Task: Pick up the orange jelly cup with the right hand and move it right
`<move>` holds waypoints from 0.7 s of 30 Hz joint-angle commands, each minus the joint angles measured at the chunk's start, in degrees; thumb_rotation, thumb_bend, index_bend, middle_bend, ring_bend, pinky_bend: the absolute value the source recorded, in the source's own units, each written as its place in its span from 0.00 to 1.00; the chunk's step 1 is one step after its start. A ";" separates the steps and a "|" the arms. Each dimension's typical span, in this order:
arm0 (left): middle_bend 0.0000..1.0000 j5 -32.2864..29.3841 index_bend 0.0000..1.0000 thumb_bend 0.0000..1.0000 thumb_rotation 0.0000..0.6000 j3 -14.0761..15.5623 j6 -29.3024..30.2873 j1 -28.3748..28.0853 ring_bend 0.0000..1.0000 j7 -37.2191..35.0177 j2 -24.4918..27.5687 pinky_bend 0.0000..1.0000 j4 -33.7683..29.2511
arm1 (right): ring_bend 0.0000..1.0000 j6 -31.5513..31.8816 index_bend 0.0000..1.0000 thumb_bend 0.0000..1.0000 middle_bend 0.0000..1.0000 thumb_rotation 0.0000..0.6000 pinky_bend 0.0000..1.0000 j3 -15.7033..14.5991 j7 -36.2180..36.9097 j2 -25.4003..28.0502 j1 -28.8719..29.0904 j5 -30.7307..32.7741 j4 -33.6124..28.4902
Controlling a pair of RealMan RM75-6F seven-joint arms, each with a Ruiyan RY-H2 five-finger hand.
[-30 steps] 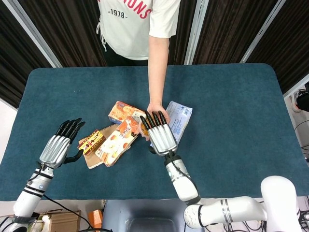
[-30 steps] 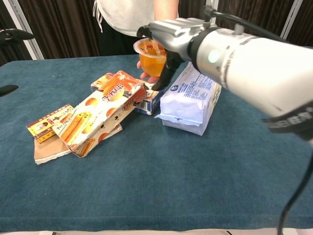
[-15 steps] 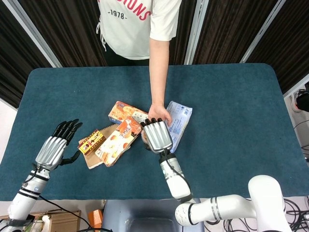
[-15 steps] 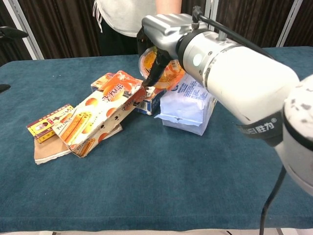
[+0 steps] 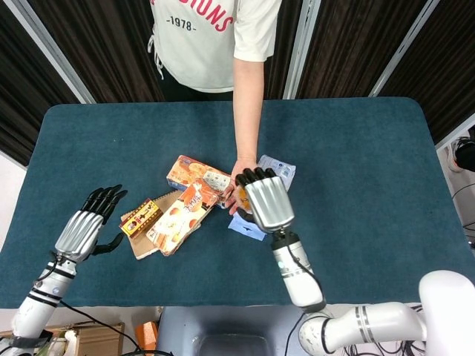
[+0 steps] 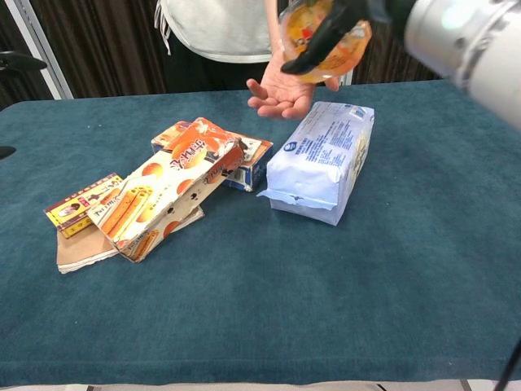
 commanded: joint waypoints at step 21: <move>0.00 11.75 0.00 0.35 1.00 9.96 7.37 7.66 0.00 -3.92 -3.52 0.00 9.98 | 0.51 -8.97 0.56 0.13 0.52 1.00 0.69 -22.70 36.56 11.31 -23.88 -18.18 23.85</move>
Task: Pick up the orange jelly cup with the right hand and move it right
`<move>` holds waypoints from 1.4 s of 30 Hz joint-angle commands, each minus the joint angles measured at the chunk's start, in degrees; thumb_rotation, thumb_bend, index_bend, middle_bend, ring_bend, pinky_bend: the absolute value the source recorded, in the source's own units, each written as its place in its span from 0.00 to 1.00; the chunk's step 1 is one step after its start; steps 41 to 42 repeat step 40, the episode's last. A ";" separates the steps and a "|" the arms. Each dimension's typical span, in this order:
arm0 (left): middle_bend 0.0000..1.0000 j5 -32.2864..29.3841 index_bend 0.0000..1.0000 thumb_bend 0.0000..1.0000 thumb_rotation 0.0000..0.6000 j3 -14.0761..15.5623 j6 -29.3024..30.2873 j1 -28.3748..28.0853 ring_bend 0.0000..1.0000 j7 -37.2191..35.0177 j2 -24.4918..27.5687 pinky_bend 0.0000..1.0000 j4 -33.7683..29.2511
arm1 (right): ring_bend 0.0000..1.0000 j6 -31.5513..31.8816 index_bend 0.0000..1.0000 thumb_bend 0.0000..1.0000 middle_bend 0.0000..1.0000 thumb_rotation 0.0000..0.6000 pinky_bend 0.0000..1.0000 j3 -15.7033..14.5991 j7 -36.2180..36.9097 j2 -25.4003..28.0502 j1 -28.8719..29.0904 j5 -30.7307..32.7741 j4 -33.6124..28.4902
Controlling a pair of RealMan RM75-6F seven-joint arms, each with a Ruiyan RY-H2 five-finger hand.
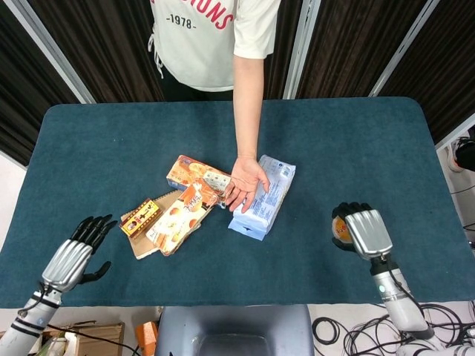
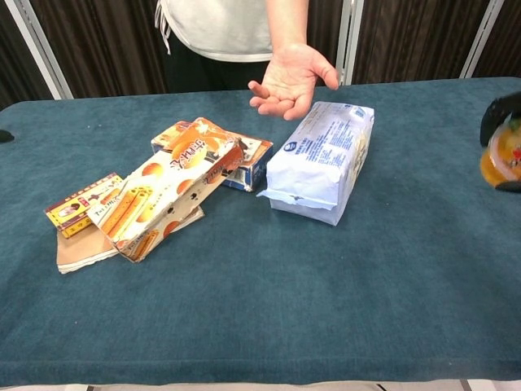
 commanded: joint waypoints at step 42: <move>0.00 7.95 0.00 0.34 1.00 8.80 15.91 16.77 0.00 4.06 -2.15 0.00 6.13 | 0.00 22.35 0.00 0.11 0.00 1.00 0.00 -7.15 7.85 6.63 -28.08 -17.07 6.07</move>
